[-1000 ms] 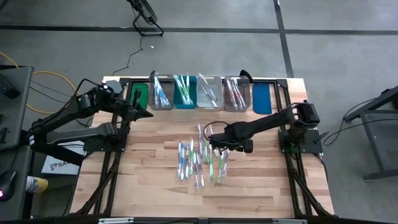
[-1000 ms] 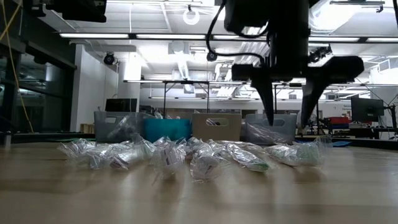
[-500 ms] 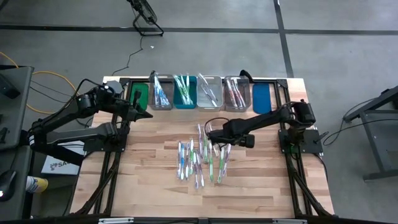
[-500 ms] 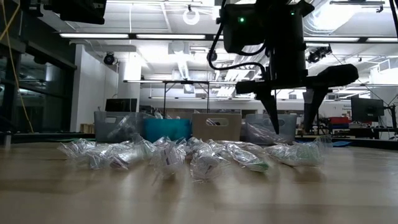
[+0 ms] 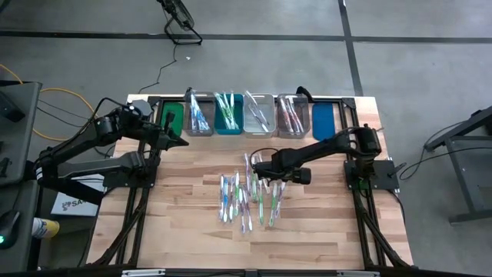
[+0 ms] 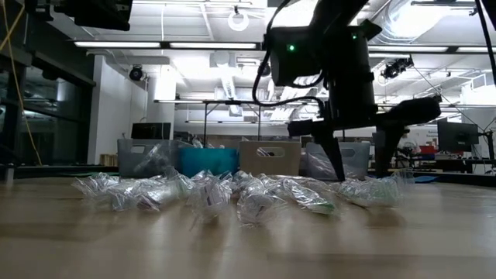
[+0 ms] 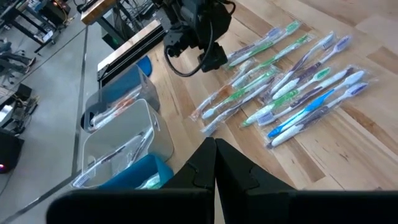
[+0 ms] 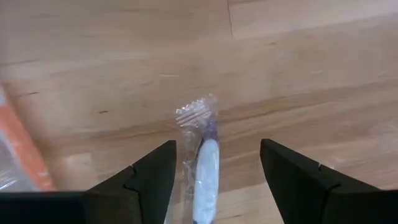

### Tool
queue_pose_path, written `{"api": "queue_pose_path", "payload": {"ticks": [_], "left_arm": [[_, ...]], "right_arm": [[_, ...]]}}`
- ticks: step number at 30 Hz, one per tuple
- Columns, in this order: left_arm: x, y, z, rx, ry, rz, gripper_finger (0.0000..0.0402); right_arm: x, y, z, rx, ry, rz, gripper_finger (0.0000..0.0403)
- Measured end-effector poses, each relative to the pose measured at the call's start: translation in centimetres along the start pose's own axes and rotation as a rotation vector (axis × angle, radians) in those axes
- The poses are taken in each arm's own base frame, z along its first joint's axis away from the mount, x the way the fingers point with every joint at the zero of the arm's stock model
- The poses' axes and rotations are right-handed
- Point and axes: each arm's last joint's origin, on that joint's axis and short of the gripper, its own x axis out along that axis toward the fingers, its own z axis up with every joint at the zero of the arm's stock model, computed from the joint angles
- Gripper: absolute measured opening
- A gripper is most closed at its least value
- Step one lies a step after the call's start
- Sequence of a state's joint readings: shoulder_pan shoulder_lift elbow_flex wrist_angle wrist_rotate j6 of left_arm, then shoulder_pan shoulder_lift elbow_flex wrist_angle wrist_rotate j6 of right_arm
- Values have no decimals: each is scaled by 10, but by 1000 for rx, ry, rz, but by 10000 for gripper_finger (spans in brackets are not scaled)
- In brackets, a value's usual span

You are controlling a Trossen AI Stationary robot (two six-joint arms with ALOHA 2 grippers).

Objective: Pick & Place Toothbrushes
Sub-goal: Put the purple toothbrush into the white bin

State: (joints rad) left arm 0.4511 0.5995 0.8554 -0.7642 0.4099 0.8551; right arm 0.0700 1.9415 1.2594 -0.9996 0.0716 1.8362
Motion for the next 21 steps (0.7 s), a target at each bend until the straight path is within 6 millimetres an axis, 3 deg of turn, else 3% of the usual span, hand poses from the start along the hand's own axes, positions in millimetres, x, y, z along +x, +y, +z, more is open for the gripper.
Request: {"api": "queue_pose_path", "payload": {"ticks": [4,18,21], "left_arm": [[0,0,0,-1,2,-3,0],[0,-2,-2,-9,19,-22,0],[0,-2,-2,-8,19,-22,0]], "right_arm": [[2,1,-1,-4,4,3,204],[3,1,-2,-63,21,-6,30],[2,1,-2,-82,28,-3,15]]}}
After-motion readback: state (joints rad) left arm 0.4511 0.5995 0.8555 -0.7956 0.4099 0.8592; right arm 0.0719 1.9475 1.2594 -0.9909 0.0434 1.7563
